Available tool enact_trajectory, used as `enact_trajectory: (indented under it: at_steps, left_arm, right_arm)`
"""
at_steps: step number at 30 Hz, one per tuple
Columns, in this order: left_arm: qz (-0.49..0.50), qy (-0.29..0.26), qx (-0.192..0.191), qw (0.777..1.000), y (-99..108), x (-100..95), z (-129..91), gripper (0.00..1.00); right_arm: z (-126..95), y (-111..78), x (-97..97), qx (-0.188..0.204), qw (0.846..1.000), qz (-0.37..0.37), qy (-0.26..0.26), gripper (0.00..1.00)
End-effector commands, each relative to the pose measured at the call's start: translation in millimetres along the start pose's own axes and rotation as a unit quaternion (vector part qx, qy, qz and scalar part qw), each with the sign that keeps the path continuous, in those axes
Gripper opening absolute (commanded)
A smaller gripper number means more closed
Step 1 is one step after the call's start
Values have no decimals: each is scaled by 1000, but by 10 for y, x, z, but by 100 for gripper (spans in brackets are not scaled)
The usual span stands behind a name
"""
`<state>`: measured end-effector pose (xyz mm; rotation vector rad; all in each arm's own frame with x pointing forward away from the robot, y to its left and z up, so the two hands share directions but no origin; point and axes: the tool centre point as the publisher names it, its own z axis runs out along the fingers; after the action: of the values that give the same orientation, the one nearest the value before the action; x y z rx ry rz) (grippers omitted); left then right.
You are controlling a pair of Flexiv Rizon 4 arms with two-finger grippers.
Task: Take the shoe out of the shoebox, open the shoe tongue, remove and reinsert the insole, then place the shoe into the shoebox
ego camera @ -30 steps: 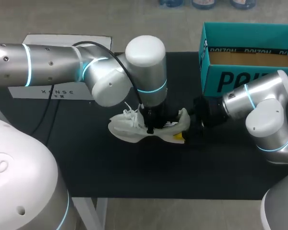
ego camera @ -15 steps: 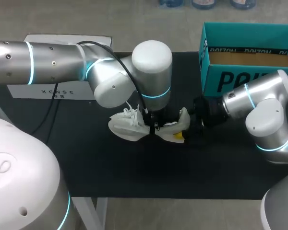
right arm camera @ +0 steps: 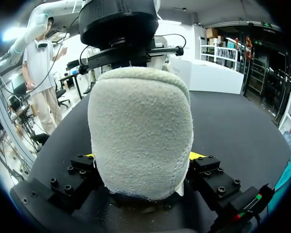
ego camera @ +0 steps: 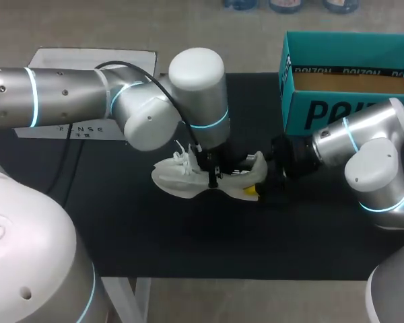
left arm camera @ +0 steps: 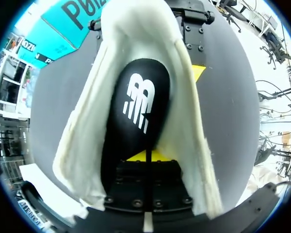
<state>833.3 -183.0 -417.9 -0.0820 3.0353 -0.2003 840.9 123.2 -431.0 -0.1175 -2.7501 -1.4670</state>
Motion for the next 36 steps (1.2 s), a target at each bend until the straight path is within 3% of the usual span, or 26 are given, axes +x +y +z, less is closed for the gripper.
enact_trajectory:
  at_steps: [1,13,19,25,30,36]
  left_arm:
    - [-8,0,33,999,73,16,-81,0]
    - [-16,-20,135,990,154,11,-524,0]
    - [-19,-30,175,984,238,-50,-561,0]
    - [-3,-45,191,981,229,-79,-568,0]
    - [32,-13,202,979,103,-166,-537,0]
    - [68,36,179,981,-96,-231,-524,0]
  right_arm:
    - [46,-35,13,1,1000,0,1,0]
    - [46,-35,13,1,1000,0,1,0]
    - [46,-35,13,1,1000,0,1,0]
    - [46,-35,13,1,1000,0,1,0]
    - [46,-35,13,1,1000,0,1,0]
    - [46,-35,13,1,1000,0,1,0]
